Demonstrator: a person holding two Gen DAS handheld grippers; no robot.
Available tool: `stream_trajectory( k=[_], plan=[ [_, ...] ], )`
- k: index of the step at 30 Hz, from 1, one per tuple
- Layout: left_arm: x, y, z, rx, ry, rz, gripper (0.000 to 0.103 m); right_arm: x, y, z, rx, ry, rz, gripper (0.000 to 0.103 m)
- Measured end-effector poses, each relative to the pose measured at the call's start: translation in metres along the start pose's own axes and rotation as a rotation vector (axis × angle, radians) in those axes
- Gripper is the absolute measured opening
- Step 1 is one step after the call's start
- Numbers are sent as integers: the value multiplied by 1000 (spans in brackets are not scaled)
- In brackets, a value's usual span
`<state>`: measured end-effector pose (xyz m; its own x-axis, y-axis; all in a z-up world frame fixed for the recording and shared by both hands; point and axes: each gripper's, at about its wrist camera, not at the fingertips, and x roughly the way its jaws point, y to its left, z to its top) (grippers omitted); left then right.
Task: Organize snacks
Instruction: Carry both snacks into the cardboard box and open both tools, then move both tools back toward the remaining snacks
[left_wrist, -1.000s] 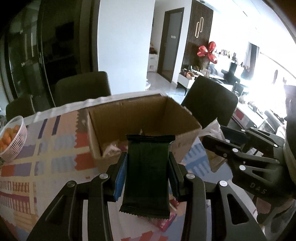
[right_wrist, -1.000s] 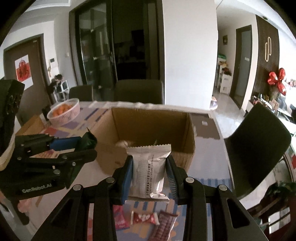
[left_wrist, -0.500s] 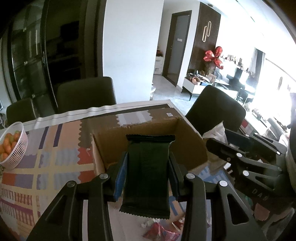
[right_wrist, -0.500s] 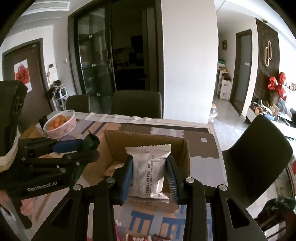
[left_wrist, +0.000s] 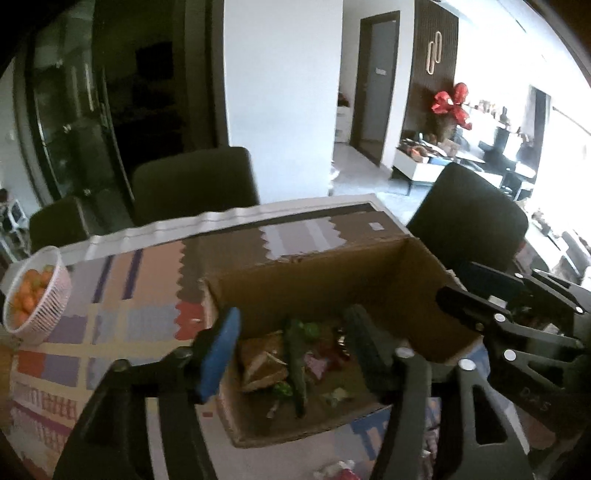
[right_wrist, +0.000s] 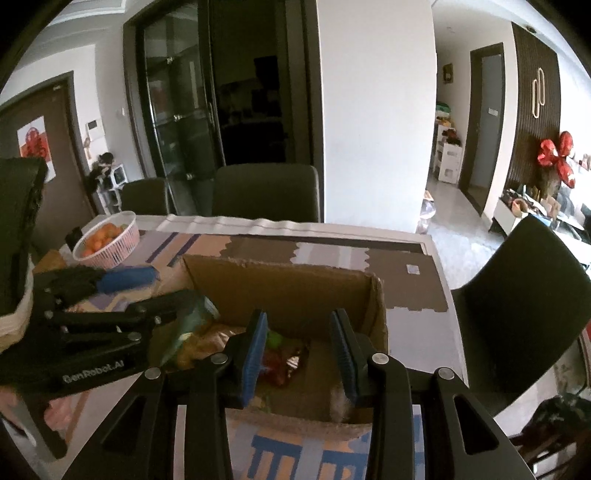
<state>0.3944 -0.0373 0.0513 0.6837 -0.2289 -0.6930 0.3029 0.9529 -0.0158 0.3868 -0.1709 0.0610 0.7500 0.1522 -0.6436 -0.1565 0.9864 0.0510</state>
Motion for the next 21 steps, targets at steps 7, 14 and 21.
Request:
stream_trajectory(
  k=[7,14,21],
  plan=[
    [-23,-6,-19,9,-22,68,69,-11,-1,-19,8,-3,-17,43],
    [-48,-17,-47,-11,-32,72,72,-39,1,-45,6,-30,-37,47],
    [-62,-27,-82,-63,3,42,74,-61,-3,-75,30,-25,-38,47]
  ],
)
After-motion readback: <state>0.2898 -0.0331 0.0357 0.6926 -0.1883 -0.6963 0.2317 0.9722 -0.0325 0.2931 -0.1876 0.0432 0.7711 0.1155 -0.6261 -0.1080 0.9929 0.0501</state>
